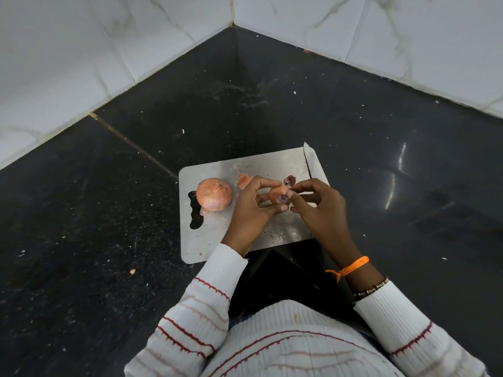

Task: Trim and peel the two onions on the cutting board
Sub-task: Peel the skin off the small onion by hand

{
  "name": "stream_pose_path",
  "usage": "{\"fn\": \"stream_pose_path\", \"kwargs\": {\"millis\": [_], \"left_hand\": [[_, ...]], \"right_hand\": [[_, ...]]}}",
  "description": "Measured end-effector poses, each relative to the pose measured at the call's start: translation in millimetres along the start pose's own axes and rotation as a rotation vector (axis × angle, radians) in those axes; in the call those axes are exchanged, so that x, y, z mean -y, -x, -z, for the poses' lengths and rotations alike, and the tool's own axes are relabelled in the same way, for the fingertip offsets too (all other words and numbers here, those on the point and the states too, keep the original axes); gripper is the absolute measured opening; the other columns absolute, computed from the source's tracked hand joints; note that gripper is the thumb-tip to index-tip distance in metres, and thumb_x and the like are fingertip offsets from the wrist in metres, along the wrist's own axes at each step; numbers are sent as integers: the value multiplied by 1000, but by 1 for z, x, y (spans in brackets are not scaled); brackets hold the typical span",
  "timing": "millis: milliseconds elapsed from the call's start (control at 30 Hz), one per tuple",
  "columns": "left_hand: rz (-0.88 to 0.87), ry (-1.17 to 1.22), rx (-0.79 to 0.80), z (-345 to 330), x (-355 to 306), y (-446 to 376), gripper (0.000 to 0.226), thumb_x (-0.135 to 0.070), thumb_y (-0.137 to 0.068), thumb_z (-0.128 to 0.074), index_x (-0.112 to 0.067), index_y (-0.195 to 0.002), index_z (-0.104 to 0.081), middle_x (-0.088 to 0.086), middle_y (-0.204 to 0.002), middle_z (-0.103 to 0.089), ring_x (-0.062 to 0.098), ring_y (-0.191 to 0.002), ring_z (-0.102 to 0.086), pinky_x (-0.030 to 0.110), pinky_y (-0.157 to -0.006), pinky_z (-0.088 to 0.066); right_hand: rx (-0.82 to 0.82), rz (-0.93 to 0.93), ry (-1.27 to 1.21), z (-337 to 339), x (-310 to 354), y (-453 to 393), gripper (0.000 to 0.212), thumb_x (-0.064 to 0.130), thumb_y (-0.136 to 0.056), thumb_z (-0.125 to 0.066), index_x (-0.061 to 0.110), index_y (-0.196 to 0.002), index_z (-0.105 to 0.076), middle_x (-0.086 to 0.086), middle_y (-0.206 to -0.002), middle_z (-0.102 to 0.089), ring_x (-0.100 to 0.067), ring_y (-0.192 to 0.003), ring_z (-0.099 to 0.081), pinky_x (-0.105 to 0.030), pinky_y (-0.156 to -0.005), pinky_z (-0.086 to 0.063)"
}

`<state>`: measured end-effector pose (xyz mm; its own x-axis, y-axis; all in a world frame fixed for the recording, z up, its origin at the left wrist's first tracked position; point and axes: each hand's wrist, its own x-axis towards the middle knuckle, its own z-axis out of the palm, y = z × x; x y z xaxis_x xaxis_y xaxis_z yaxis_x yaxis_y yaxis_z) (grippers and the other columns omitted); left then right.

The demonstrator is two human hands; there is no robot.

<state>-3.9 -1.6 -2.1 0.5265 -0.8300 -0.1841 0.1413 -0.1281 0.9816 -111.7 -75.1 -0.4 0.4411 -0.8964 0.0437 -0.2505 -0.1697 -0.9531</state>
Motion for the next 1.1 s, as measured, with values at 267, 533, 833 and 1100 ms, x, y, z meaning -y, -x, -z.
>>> {"fn": "stream_pose_path", "kwargs": {"millis": [267,533,833,1100], "left_hand": [[-42,-95,5,0,-5,3,38,8,-70,-75,-13,-98,-61,-1,-106,-64,13,-98,-65,30,-86,-56],[-71,-164,-13,-1,-6,4,39,5,-68,-78,-19,-93,-60,-2,-106,-63,19,-102,-63,32,-86,-55],[-82,-172,-68,-2,-7,7,37,1,-71,-78,-22,-92,-58,3,-108,-62,15,-99,-63,13,-71,-52],[-96,-239,-78,-3,-5,7,37,-5,-72,-79,-25,-93,-57,1,-108,-63,15,-100,-62,26,-82,-55]], "right_hand": [[-7,-1,61,3,3,0,7,10,-74,-75,12,-76,-69,12,-70,-66,6,-63,-64,-9,-61,-50],[-28,135,178,3,-1,-1,7,4,-75,-72,8,-70,-70,6,-64,-65,-5,-67,-64,-15,-64,-53],[-59,93,71,-2,2,3,9,7,-78,-71,15,-81,-72,5,-80,-69,-6,-72,-68,-14,-69,-53],[-42,153,162,-2,2,1,10,7,-76,-72,15,-76,-66,1,-83,-63,3,-71,-59,-6,-67,-46]]}}
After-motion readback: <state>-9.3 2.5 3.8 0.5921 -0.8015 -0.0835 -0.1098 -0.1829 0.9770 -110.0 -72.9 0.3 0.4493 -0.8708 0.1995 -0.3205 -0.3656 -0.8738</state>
